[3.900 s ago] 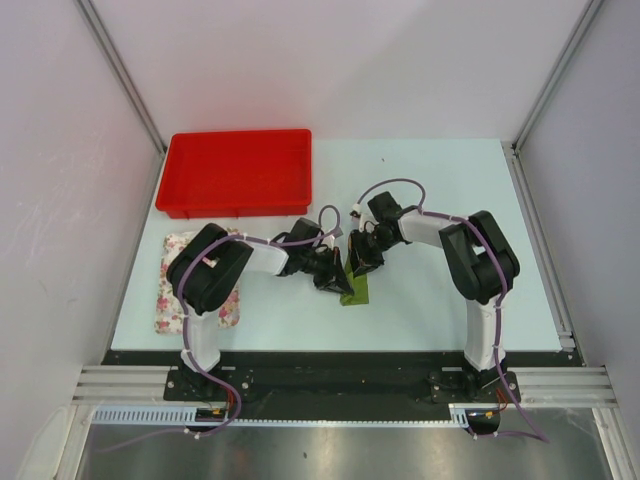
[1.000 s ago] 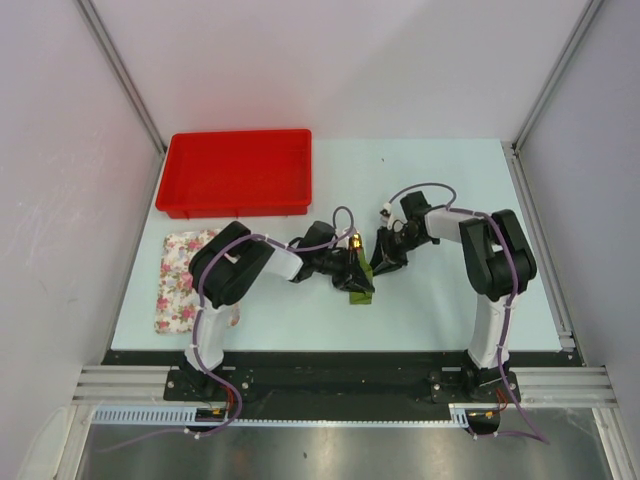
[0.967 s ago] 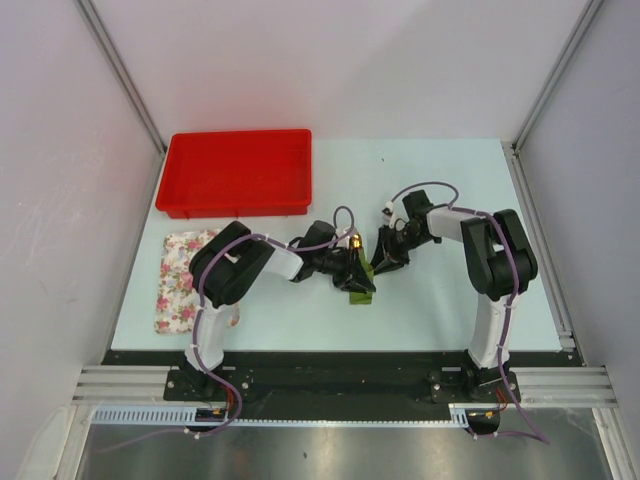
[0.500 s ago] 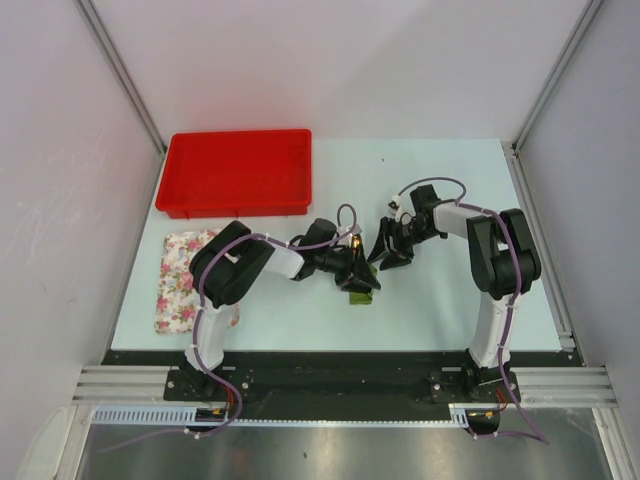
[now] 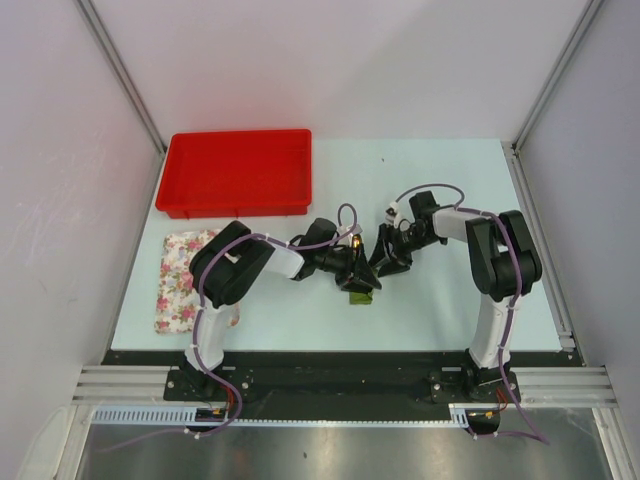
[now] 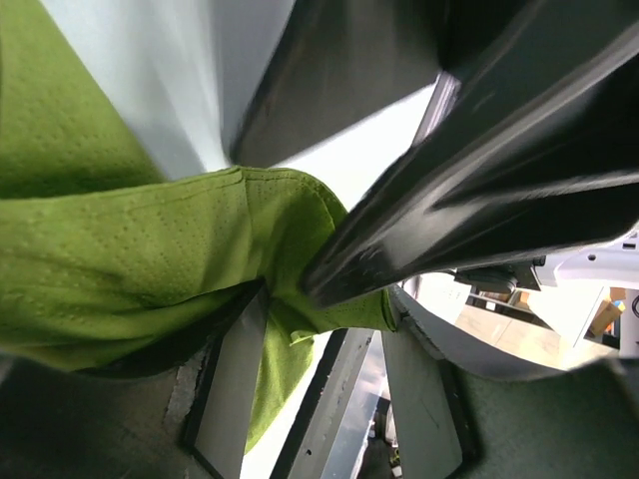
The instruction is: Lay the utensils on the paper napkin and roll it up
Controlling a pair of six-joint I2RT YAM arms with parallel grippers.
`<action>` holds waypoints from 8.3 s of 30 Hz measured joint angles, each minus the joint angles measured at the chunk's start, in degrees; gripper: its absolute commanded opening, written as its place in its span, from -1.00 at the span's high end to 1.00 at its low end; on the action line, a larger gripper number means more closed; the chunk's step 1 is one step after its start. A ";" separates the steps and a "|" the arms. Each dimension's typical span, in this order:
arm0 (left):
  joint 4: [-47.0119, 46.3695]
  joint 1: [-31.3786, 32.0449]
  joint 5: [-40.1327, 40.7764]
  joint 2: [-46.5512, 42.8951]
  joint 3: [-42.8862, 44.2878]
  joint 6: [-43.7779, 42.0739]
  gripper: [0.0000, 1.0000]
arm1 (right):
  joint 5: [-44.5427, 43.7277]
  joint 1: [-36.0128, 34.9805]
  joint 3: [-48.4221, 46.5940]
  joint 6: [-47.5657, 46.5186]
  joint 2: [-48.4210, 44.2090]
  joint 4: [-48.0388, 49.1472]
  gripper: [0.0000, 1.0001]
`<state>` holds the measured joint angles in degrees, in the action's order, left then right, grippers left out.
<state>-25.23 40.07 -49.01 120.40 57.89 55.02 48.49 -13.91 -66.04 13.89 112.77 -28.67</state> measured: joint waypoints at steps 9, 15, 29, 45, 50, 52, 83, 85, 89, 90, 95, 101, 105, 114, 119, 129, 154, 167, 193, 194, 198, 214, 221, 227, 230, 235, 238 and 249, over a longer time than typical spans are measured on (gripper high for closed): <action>-1.33 0.04 0.20 -0.24 -0.74 -0.11 -0.08 | -2.67 -1.09 2.38 -3.69 0.00 -1.92 0.89; -5.60 0.35 1.62 -2.62 -4.59 -0.66 0.00 | -4.09 -0.85 2.49 -5.03 0.15 -2.47 1.00; -13.70 -1.09 -2.23 -11.34 -11.72 2.84 0.47 | -3.78 -1.14 2.49 -4.92 0.37 -2.36 1.00; -4.15 -2.14 -4.13 -0.74 -7.69 1.84 1.00 | -3.23 -1.05 1.25 -4.39 0.59 -3.21 0.21; -2.93 -2.21 -4.37 -0.66 -7.17 1.51 0.99 | -4.74 -0.85 -1.81 -4.74 0.26 -3.45 0.09; -2.89 -2.21 -4.37 -0.66 -7.15 1.46 0.99 | -5.77 -1.01 -2.95 -4.79 0.28 -3.17 0.07; -4.13 -2.38 -4.79 -0.96 -7.48 1.22 0.28 | 5.84 -0.02 -3.30 0.02 8.44 7.13 1.00; -4.20 -2.45 -4.74 -2.27 -7.58 0.42 0.15 | 6.21 0.04 -3.06 0.22 8.44 7.67 1.00; -1.51 -4.81 -2.82 -7.74 -7.85 -3.19 0.01 | 6.93 0.07 -2.36 1.03 8.44 9.03 1.00; -0.74 -5.68 -2.45 -8.98 -7.82 -4.09 -0.01 | 7.17 0.07 -2.12 1.40 8.41 9.60 1.00; 5.18 -11.82 -0.63 -15.61 -7.82 -10.25 -0.05 | 7.78 0.04 -0.17 3.93 7.56 13.31 1.00; 10.25 -18.23 1.11 -16.79 -7.39 -15.61 -0.13 | 8.00 -0.15 1.66 7.37 6.01 18.29 1.00; 12.81 -19.65 2.36 -18.32 -7.06 -19.41 -0.22 | 8.46 -0.35 2.49 9.07 4.68 20.74 1.00; 19.61 -20.35 2.34 -22.51 -2.19 -26.73 -0.46 | 8.98 -0.63 2.97 10.10 1.29 23.17 1.00; 24.74 -20.63 3.69 -24.00 0.74 -31.47 -0.51 | 9.46 -0.68 2.95 9.55 -0.48 22.91 1.00; 24.52 -25.31 6.80 -34.99 -1.20 -32.59 -0.99 | 10.88 -1.79 -3.43 1.86 -4.74 12.81 1.00; 2.01 -16.72 -7.69 -56.83 -13.88 -18.84 -0.86 | 16.50 -10.95 -15.54 -2.05 -30.77 2.01 1.00; -17.90 -11.32 -7.63 -51.63 -14.73 -5.31 -0.61 | 16.50 -15.67 -14.43 2.19 -34.38 6.71 1.00; -34.51 -10.78 -10.27 -48.37 -14.93 7.96 1.00 | 17.27 -16.22 -13.46 1.70 -36.63 6.69 0.00; -34.38 -11.37 -10.36 -48.37 -15.10 8.00 1.00 | 17.03 -16.17 -13.46 1.62 -36.89 6.16 -0.19; -34.42 -14.16 -10.32 -48.37 -15.13 8.22 0.99 | 16.83 -14.34 -13.46 -0.31 -37.57 3.56 -0.47; -33.75 -16.26 -11.10 -48.50 -14.47 7.93 1.00 | 13.35 -13.00 -12.31 -12.55 -41.94 -12.17 0.94; -33.81 -15.80 -11.67 -49.20 -14.36 9.18 1.00 | 12.33 -12.96 -11.30 -14.56 -41.46 -12.04 1.00; -33.83 -13.97 -11.65 -49.68 -12.98 10.54 0.99 | 12.22 -13.51 -11.28 -15.47 -38.80 -9.40 1.00; -33.81 -12.68 -11.61 -49.68 -12.52 10.97 1.00 | 12.26 -14.71 -11.28 -15.47 -37.51 -7.87 1.00; -33.86 -11.19 -11.56 -49.66 -12.26 11.50 1.00 | 12.55 -17.09 -11.28 -15.39 -36.22 -5.88 1.00; -33.97 -10.78 -11.34 -49.59 -12.22 12.00 1.00 | 12.83 -18.75 -11.28 -14.73 -35.60 -4.28 1.00; -34.64 -9.75 -12.37 -48.87 -11.72 13.97 1.00 | 14.34 -23.19 -8.41 -7.39 -35.34 5.75 1.00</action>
<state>-59.88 30.33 -61.39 71.53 46.17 68.99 62.83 -37.10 -74.46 6.50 77.43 -22.92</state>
